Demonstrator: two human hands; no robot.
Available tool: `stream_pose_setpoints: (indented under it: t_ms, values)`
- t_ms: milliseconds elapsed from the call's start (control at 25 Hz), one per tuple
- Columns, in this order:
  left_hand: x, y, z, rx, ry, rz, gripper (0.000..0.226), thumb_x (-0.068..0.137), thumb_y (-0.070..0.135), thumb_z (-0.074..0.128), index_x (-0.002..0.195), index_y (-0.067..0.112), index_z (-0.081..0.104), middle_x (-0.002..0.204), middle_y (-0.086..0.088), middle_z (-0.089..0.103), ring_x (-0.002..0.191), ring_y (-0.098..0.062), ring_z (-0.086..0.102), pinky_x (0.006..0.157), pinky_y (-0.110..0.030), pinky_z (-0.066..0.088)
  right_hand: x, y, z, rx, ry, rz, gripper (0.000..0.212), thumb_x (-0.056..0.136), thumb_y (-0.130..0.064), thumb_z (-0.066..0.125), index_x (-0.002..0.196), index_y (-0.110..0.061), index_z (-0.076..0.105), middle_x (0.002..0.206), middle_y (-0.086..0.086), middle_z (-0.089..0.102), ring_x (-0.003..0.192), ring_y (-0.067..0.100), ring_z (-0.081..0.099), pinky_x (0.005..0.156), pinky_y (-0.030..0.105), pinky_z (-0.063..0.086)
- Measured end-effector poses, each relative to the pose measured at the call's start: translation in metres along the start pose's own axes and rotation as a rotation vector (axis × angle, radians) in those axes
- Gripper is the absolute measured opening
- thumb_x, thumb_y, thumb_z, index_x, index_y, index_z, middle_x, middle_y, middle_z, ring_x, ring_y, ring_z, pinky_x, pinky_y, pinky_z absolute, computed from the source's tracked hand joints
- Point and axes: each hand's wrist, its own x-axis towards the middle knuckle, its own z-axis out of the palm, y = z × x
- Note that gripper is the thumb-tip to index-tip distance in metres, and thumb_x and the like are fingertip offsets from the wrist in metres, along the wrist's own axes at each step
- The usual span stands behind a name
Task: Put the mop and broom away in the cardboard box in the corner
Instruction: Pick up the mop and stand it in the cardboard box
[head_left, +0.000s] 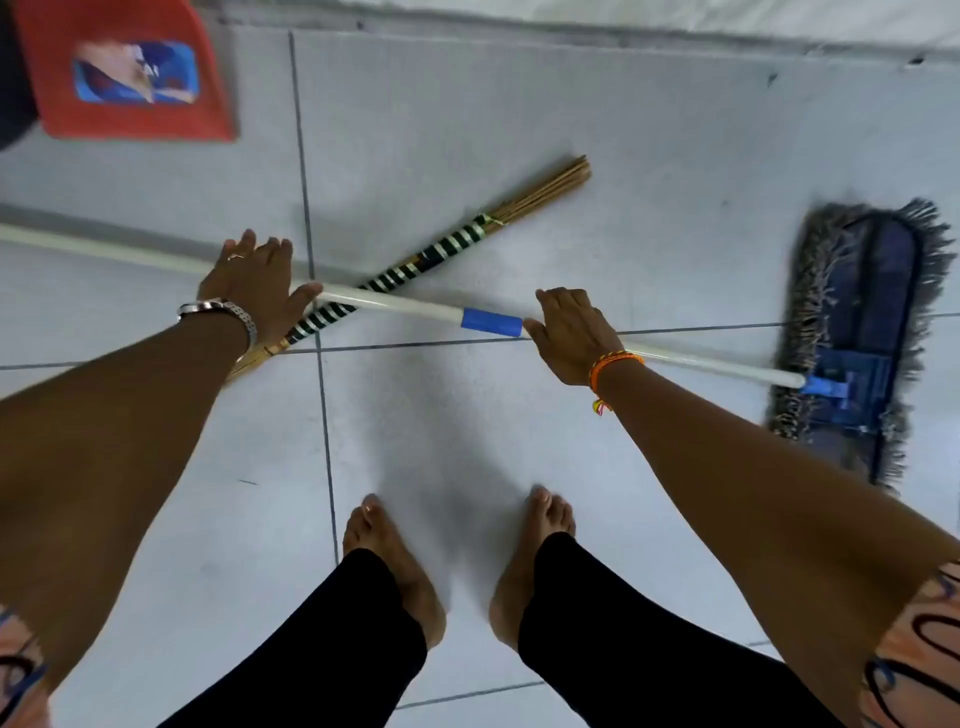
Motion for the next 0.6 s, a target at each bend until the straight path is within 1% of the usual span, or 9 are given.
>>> stream_pose_setpoints:
  t_ms: [120, 240, 360, 400, 440, 480, 520, 560, 600]
  values:
    - [0.012, -0.011, 0.030, -0.029, 0.070, 0.003, 0.056, 0.093, 0.044, 0.049, 0.129, 0.001, 0.052, 0.131, -0.028, 0.056, 0.126, -0.047, 0.047, 0.116, -0.055, 0.025, 0.026, 0.000, 0.028, 0.002, -0.087, -0.046, 0.049, 0.097, -0.038, 0.040, 0.131, -0.003, 0.045, 0.128, 0.017, 0.052, 0.117, 0.034, 0.047, 0.094, 0.048, 0.048]
    - [0.017, -0.014, 0.050, -0.051, 0.124, 0.027, 0.046, 0.090, 0.037, 0.056, 0.123, 0.005, 0.055, 0.121, -0.025, 0.059, 0.115, -0.047, 0.052, 0.111, -0.056, 0.032, 0.048, 0.002, 0.043, 0.003, -0.218, -0.055, 0.041, 0.096, -0.039, 0.044, 0.123, -0.008, 0.052, 0.117, 0.013, 0.055, 0.106, 0.030, 0.052, 0.090, 0.046, 0.049]
    - [0.022, -0.021, 0.053, 0.054, 0.124, 0.046, 0.039, 0.091, 0.037, 0.053, 0.119, 0.009, 0.056, 0.115, -0.022, 0.061, 0.112, -0.046, 0.054, 0.112, -0.055, 0.026, 0.063, 0.002, 0.043, 0.029, -0.364, -0.045, 0.032, 0.095, -0.032, 0.051, 0.118, -0.010, 0.049, 0.110, 0.014, 0.059, 0.091, 0.027, 0.054, 0.081, 0.043, 0.049]
    - [0.019, -0.021, 0.050, 0.085, 0.122, 0.063, 0.036, 0.092, 0.038, 0.050, 0.114, 0.010, 0.056, 0.108, -0.021, 0.062, 0.106, -0.045, 0.056, 0.110, -0.056, 0.030, 0.064, 0.002, 0.042, 0.022, -0.421, -0.043, 0.029, 0.095, -0.029, 0.051, 0.117, -0.010, 0.047, 0.108, 0.015, 0.060, 0.087, 0.027, 0.055, 0.079, 0.043, 0.049]
    - [0.014, -0.022, 0.045, 0.089, 0.136, 0.098, 0.034, 0.093, 0.040, 0.048, 0.108, 0.011, 0.057, 0.102, -0.020, 0.063, 0.098, -0.043, 0.057, 0.103, -0.056, 0.037, 0.064, 0.001, 0.040, 0.019, -0.463, -0.054, 0.026, 0.096, -0.027, 0.051, 0.116, -0.011, 0.046, 0.105, 0.015, 0.060, 0.085, 0.027, 0.055, 0.078, 0.043, 0.048]
    - [0.006, -0.026, 0.037, 0.076, 0.141, 0.135, 0.035, 0.093, 0.043, 0.046, 0.104, 0.012, 0.057, 0.096, -0.017, 0.064, 0.091, -0.041, 0.057, 0.092, -0.053, 0.044, 0.060, 0.001, 0.034, 0.014, -0.498, -0.067, 0.025, 0.096, -0.028, 0.050, 0.114, -0.012, 0.046, 0.100, 0.014, 0.060, 0.083, 0.026, 0.056, 0.077, 0.042, 0.048]
    - [-0.006, -0.030, 0.026, 0.066, 0.145, 0.182, 0.038, 0.093, 0.048, 0.043, 0.101, 0.013, 0.057, 0.092, -0.014, 0.064, 0.085, -0.039, 0.058, 0.080, -0.049, 0.047, 0.054, 0.001, 0.027, 0.012, -0.523, -0.085, 0.024, 0.096, -0.030, 0.050, 0.113, -0.013, 0.047, 0.094, 0.011, 0.059, 0.081, 0.026, 0.056, 0.075, 0.041, 0.047]
    - [-0.021, -0.033, 0.010, 0.063, 0.159, 0.223, 0.043, 0.093, 0.053, 0.039, 0.098, 0.015, 0.057, 0.088, -0.011, 0.064, 0.080, -0.037, 0.058, 0.072, -0.046, 0.045, 0.046, 0.000, 0.015, 0.008, -0.542, -0.102, 0.023, 0.096, -0.033, 0.050, 0.111, -0.015, 0.047, 0.089, 0.009, 0.057, 0.079, 0.025, 0.056, 0.073, 0.040, 0.046]
    - [-0.037, -0.033, -0.010, 0.089, 0.185, 0.260, 0.048, 0.092, 0.056, 0.034, 0.096, 0.015, 0.058, 0.086, -0.010, 0.064, 0.078, -0.036, 0.059, 0.069, -0.045, 0.043, 0.035, -0.001, 0.001, 0.011, -0.548, -0.117, 0.021, 0.096, -0.034, 0.049, 0.109, -0.017, 0.047, 0.085, 0.006, 0.055, 0.077, 0.025, 0.054, 0.072, 0.038, 0.044]
